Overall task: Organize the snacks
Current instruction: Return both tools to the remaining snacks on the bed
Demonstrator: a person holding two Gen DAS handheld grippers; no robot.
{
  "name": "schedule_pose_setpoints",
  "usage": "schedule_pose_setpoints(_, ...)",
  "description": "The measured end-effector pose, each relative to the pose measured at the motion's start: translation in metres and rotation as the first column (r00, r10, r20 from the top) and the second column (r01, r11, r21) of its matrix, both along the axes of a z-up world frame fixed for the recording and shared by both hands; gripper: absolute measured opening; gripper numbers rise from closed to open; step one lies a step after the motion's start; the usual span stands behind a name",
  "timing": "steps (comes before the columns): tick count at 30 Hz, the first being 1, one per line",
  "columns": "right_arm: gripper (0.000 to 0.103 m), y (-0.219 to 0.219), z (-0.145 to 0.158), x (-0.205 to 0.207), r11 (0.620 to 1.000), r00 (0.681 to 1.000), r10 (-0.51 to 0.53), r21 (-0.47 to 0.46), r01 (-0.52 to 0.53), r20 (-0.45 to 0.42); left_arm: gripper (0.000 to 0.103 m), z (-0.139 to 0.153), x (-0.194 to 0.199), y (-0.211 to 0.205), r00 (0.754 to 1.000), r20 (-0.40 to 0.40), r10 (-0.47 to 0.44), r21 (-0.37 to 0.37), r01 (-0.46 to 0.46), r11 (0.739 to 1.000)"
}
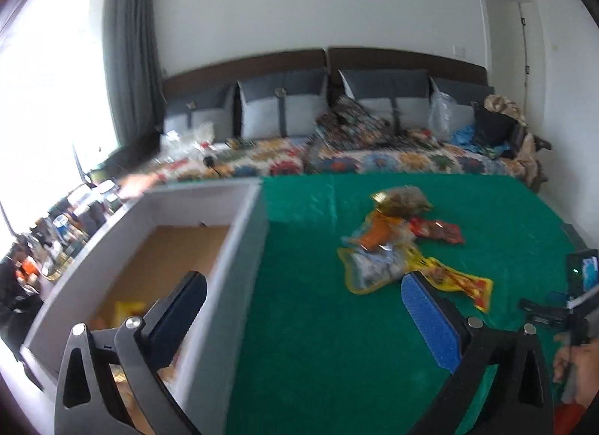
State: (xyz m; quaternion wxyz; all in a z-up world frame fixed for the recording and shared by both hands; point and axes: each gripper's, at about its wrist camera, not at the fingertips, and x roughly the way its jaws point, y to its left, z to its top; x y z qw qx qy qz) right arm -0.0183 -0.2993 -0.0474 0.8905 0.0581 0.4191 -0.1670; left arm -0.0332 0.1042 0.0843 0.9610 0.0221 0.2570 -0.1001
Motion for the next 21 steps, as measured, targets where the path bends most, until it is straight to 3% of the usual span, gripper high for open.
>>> schedule_pose_setpoints(2, 0.089, 0.0, 0.0, 0.0, 1.0, 1.0, 0.0, 0.0, 0.0, 0.0, 0.103, -0.034, 0.013, -0.017, 0.986, -0.151, -0.072, -0.058, 0.064, 0.996)
schedule_pose_setpoints(4, 0.089, 0.0, 0.0, 0.0, 1.0, 1.0, 0.0, 0.0, 0.0, 0.0, 0.103, -0.073, 0.026, -0.031, 0.954, -0.275, -0.115, -0.072, 0.099, 0.992)
schedule_pose_setpoints(8, 0.089, 0.0, 0.0, 0.0, 1.0, 1.0, -0.001, 0.0, 0.001, 0.0, 0.103, -0.124, 0.053, -0.042, 0.902, -0.418, -0.103, -0.039, 0.095, 0.995)
schedule_pose_setpoints(14, 0.089, 0.0, 0.0, 0.0, 1.0, 1.0, -0.001, 0.001, 0.001, 0.0, 0.103, -0.15, 0.09, -0.046, 0.888, -0.458, -0.038, 0.051, 0.069, 0.996)
schedule_pose_setpoints(21, 0.089, 0.0, 0.0, 0.0, 1.0, 1.0, -0.002, 0.0, 0.002, 0.0, 0.103, -0.153, 0.121, -0.043, 0.916, -0.396, -0.064, 0.047, 0.09, 0.995)
